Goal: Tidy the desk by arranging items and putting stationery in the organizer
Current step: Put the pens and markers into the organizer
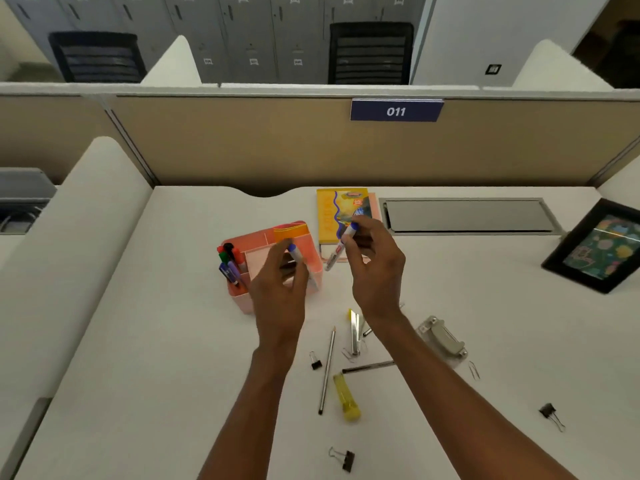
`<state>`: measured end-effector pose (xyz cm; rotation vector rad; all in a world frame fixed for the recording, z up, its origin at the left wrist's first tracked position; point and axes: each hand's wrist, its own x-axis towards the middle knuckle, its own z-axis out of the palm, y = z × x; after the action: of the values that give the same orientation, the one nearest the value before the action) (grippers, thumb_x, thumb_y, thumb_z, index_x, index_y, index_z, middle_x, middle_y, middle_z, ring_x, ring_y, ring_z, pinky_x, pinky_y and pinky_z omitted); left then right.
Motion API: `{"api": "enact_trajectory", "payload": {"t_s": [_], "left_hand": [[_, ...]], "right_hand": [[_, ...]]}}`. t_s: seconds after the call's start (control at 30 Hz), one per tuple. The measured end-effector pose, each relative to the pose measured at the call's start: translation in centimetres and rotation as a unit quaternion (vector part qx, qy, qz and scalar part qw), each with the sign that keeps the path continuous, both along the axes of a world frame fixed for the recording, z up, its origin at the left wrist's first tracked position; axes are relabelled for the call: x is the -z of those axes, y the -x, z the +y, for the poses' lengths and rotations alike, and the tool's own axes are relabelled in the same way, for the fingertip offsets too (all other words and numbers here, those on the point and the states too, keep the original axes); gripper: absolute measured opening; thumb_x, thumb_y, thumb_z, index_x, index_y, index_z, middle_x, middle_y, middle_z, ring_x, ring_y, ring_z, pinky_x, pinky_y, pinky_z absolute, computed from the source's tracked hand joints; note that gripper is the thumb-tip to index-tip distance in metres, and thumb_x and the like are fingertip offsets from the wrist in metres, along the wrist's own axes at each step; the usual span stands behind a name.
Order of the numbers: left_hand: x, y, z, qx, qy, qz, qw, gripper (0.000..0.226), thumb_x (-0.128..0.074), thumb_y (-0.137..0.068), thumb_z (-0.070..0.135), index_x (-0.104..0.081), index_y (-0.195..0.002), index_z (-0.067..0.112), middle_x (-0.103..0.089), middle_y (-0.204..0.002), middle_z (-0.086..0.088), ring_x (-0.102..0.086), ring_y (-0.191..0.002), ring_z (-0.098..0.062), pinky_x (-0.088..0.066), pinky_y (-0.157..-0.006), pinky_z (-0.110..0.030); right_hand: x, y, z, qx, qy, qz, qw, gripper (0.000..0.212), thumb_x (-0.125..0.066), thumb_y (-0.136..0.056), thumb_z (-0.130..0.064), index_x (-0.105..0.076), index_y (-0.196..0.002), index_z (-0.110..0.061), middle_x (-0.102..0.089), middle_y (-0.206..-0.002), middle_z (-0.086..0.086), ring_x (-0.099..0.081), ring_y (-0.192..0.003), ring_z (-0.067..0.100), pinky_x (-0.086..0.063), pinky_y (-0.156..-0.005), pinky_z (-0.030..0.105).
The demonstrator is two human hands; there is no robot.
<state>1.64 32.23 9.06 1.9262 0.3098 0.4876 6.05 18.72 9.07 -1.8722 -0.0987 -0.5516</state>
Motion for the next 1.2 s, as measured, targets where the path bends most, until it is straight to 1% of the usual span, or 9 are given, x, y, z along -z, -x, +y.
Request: {"api": "enact_trajectory", "payload": {"t_s": [0.1, 0.2, 0.27, 0.4, 0.73, 0.8, 0.9, 1.07, 1.2], "left_hand": [[-2.7, -1.4, 4.3, -0.072, -0.036, -0.081, 0.993, 0.038, -0.065, -0.094, 0.021, -0.057, -0.131, 0.018, -0.067, -0.121, 0.002, -0.069, -0.102, -0.011, -0.057, -0.078, -0.013], [-4.1, -2.9, 8.3, -0.127, -0.051, -0.091, 0.986, 0.038, -0.065, -0.094, 0.020, -0.056, -0.132, 0.023, -0.064, -0.118, 0.011, -0.069, -0.089, -0.002, -0.057, -0.075, -0.012], [-3.9, -3.8, 10.2, -0.128, -0.051, -0.079, 0.987, 0.035, -0.066, -0.095, 0.018, -0.059, -0.129, 0.021, -0.066, -0.119, 0.007, -0.070, -0.085, 0.000, -0.056, -0.075, -0.010], [-2.8, -4.6, 11.6, -0.102, -0.053, -0.058, 0.992, 0.037, -0.066, -0.094, 0.016, -0.061, -0.130, 0.019, -0.067, -0.126, 0.001, -0.071, -0.103, -0.013, -0.058, -0.087, -0.027], [-1.2, -4.4, 12.8, -0.096, -0.066, -0.049, 0.992, 0.038, -0.068, -0.093, 0.019, -0.064, -0.130, 0.017, -0.067, -0.127, 0.000, -0.071, -0.100, -0.012, -0.058, -0.088, -0.028], [-0.5, -4.5, 13.0, -0.089, -0.065, -0.037, 0.993, 0.039, -0.068, -0.092, 0.020, -0.064, -0.130, 0.017, -0.067, -0.127, -0.002, -0.071, -0.102, -0.014, -0.057, -0.088, -0.026], [0.3, -4.2, 12.9, -0.082, -0.064, -0.010, 0.995, 0.041, -0.067, -0.090, 0.023, -0.064, -0.130, 0.016, -0.068, -0.127, -0.003, -0.071, -0.103, -0.016, -0.050, -0.084, -0.011], [2.2, -3.9, 13.0, -0.095, -0.069, 0.025, 0.993, 0.040, -0.066, -0.090, 0.026, -0.066, -0.128, 0.016, -0.070, -0.123, -0.005, -0.069, -0.106, -0.020, -0.056, -0.096, -0.039], [3.5, -3.9, 13.1, -0.093, -0.110, 0.046, 0.989, 0.037, -0.068, -0.090, 0.022, -0.068, -0.126, 0.015, -0.067, -0.121, -0.005, -0.065, -0.105, -0.021, -0.058, -0.092, -0.040]], "right_hand": [[-1.2, -1.8, 4.4, -0.041, -0.015, -0.009, 0.999, 0.027, -0.067, -0.096, -0.017, -0.061, -0.122, -0.014, -0.067, -0.112, -0.003, -0.068, -0.097, 0.011, -0.057, -0.080, 0.017], [-1.6, -3.1, 8.3, -0.079, -0.014, -0.015, 0.997, 0.024, -0.066, -0.095, -0.014, -0.062, -0.119, -0.014, -0.067, -0.110, -0.004, -0.067, -0.095, 0.010, -0.056, -0.079, 0.017], [-1.3, -3.6, 10.3, -0.100, -0.003, -0.012, 0.995, 0.023, -0.065, -0.096, -0.014, -0.062, -0.118, -0.014, -0.068, -0.110, -0.002, -0.067, -0.097, 0.011, -0.056, -0.081, 0.018], [-0.3, -4.1, 13.1, -0.113, 0.016, -0.005, 0.993, 0.023, -0.066, -0.095, -0.014, -0.063, -0.118, -0.013, -0.069, -0.110, 0.000, -0.066, -0.097, 0.010, -0.056, -0.083, 0.017], [1.2, -4.8, 14.8, -0.127, 0.053, 0.038, 0.990, 0.024, -0.065, -0.095, -0.018, -0.063, -0.119, -0.015, -0.069, -0.116, 0.000, -0.066, -0.101, 0.011, -0.052, -0.085, 0.013], [1.5, -4.7, 15.0, -0.132, 0.059, 0.039, 0.989, 0.024, -0.065, -0.095, -0.017, -0.063, -0.119, -0.015, -0.069, -0.115, 0.001, -0.066, -0.100, 0.010, -0.054, -0.086, 0.016], [1.9, -4.3, 15.4, -0.146, 0.074, 0.054, 0.985, 0.025, -0.063, -0.096, -0.021, -0.063, -0.121, -0.015, -0.070, -0.118, 0.001, -0.067, -0.104, 0.013, -0.057, -0.091, 0.027], [2.9, -4.1, 15.8, -0.171, 0.110, 0.076, 0.976, 0.029, -0.059, -0.098, -0.026, -0.063, -0.124, -0.016, -0.068, -0.123, 0.003, -0.066, -0.108, 0.017, -0.056, -0.097, 0.036], [3.6, -3.9, 16.1, -0.182, 0.144, 0.081, 0.969, 0.024, -0.058, -0.099, -0.027, -0.065, -0.119, -0.016, -0.066, -0.121, 0.003, -0.064, -0.107, 0.017, -0.055, -0.097, 0.036]]}}
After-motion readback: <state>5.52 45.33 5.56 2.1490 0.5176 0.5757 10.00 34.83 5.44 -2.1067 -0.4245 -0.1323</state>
